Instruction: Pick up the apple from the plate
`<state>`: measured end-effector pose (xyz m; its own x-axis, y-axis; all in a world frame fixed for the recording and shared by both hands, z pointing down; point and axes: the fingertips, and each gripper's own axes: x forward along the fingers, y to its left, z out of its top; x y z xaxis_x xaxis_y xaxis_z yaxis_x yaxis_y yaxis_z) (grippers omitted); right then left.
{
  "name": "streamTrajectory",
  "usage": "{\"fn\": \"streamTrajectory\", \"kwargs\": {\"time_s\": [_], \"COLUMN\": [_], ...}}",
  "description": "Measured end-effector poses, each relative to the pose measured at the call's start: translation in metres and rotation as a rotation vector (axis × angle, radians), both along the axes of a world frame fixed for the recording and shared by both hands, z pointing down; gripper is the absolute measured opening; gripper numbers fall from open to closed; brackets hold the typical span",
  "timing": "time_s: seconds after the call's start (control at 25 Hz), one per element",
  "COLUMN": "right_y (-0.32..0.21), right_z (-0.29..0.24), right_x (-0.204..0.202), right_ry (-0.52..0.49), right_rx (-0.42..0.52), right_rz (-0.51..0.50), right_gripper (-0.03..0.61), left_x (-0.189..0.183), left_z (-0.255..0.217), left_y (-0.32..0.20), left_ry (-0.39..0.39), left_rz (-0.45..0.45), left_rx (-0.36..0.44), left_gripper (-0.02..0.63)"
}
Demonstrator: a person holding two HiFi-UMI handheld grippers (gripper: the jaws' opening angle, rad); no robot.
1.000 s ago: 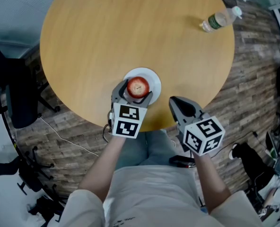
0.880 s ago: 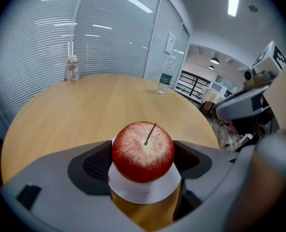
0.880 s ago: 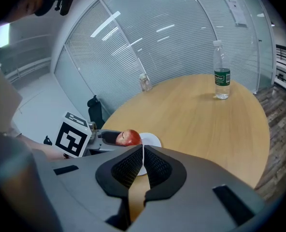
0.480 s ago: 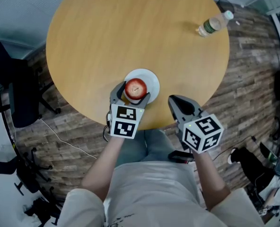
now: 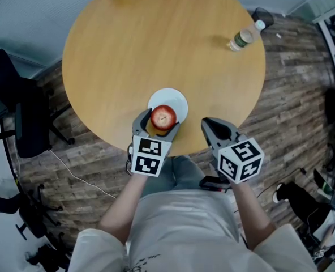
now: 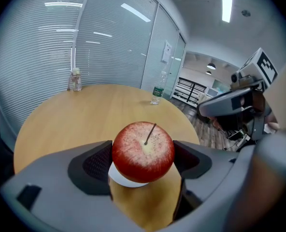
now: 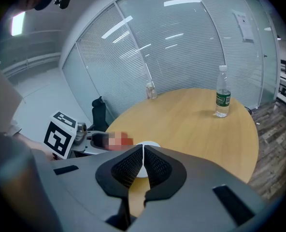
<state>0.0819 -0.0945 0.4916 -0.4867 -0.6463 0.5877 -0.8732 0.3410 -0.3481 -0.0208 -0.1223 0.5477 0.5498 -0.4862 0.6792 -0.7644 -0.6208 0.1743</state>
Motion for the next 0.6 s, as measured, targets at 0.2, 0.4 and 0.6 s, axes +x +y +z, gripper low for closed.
{"fn": "streamTrajectory", "kwargs": {"time_s": [0.2, 0.4, 0.6], "right_y": [0.0, 0.002, 0.002], "right_z": [-0.013, -0.027, -0.04], "right_x": [0.002, 0.003, 0.002], "right_ry": [0.005, 0.003, -0.005], "right_rx": [0.029, 0.06, 0.09], "right_rz": [0.003, 0.009, 0.011], "right_gripper": [0.031, 0.032, 0.032], "left_x": [-0.004, -0.01, -0.009], "left_z": [-0.019, -0.042, -0.063], "left_y": [0.014, 0.021, 0.027], "left_ry": [0.018, 0.03, 0.051], "left_rz": [0.017, 0.014, 0.017], "left_rx": [0.017, 0.048, 0.072], "left_gripper": [0.391, 0.391, 0.391]}}
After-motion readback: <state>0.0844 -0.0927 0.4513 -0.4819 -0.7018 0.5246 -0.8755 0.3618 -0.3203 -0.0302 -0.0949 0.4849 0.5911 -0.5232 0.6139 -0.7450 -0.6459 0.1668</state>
